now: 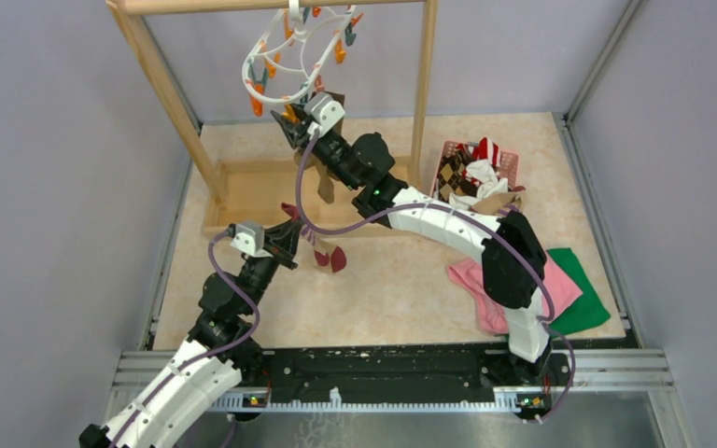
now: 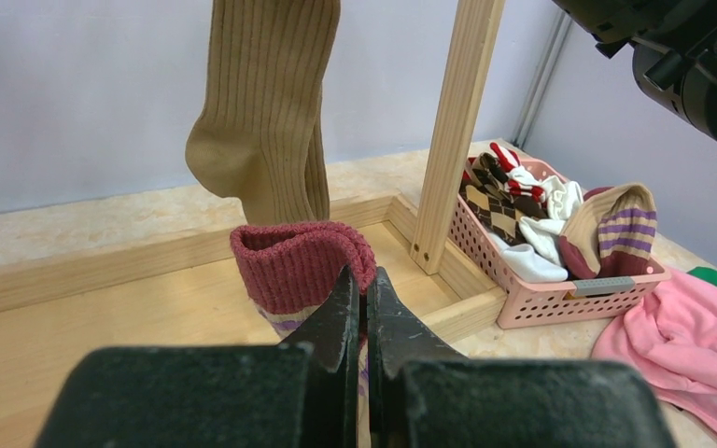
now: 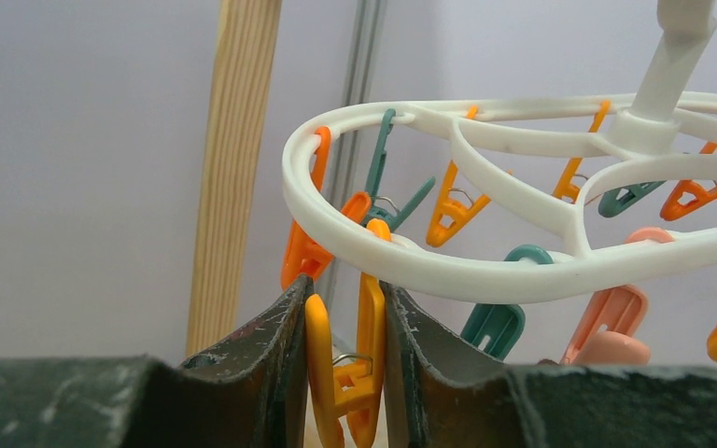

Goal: Clip the socks to the hanger
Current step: Open the clamp at the hanger.

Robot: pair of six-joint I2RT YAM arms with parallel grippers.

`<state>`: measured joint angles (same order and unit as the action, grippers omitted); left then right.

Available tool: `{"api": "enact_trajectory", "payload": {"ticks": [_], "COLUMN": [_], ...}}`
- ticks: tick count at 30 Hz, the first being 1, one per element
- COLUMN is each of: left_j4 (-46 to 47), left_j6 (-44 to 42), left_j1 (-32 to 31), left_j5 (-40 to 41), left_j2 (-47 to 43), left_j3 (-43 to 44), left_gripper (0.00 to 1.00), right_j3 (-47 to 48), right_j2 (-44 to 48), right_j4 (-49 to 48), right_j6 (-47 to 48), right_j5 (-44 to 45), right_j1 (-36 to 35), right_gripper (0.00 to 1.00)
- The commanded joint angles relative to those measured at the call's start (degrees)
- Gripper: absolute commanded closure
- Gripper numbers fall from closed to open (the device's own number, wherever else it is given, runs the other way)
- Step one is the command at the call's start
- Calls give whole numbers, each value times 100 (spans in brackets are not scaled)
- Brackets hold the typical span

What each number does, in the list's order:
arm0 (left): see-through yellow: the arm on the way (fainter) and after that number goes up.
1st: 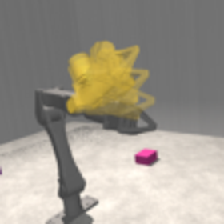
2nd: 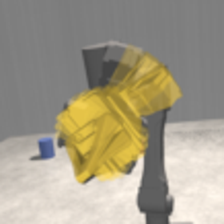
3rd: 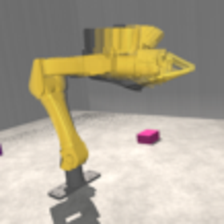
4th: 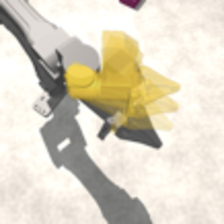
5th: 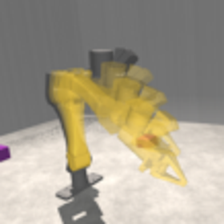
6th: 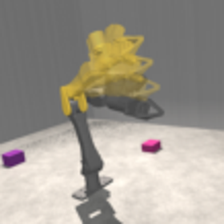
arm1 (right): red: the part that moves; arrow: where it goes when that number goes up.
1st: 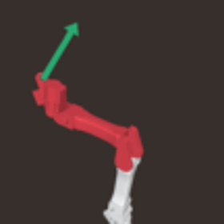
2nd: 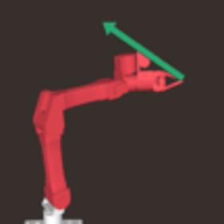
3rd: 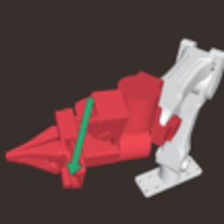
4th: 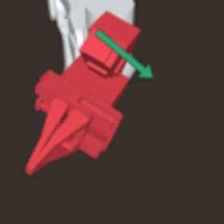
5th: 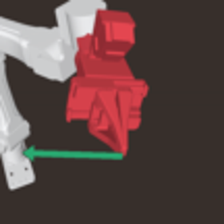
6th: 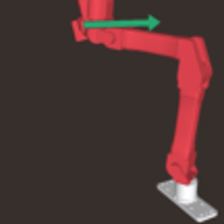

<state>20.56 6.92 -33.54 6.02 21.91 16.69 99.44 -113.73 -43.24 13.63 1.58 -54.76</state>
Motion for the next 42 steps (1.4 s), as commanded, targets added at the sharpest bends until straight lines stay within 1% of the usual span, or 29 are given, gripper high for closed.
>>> {"api": "enact_trajectory", "payload": {"ticks": [1,3,5,13,17,23,35,39,42], "left_j4": [348,331,320,309,300,300,324,332,323], "left_j6": [-92,-94,-94,-94,-103,-103,-94,-103,-103], "left_j1": [-28,-24,-23,-26,-25,-23,-29,-24,-26], "left_j5": [-96,-117,-127,-145,-153,-163,-176,-189,-190], "left_j2": [32,41,47,50,55,53,72,72,71], "left_j3": [105,115,124,132,137,142,142,150,146], "left_gripper": [100,100,100,100,100,100,100,100,100], "right_j3": [78,66,80,171,181,142,17,6,13], "right_j2": [299,292,273,174,158,179,237,233,229], "right_j4": [100,86,89,147,130,66,-191,-241,-249], "right_j6": [-259,-300,-344,-448,-451,-464,-581,-598,-598], "right_j5": [-487,-530,-551,-484,-475,-467,-345,-320,-318], "right_j1": [7,22,49,108,115,115,126,124,124], "right_gripper": [76,70,68,65,60,57,54,54,57]}}
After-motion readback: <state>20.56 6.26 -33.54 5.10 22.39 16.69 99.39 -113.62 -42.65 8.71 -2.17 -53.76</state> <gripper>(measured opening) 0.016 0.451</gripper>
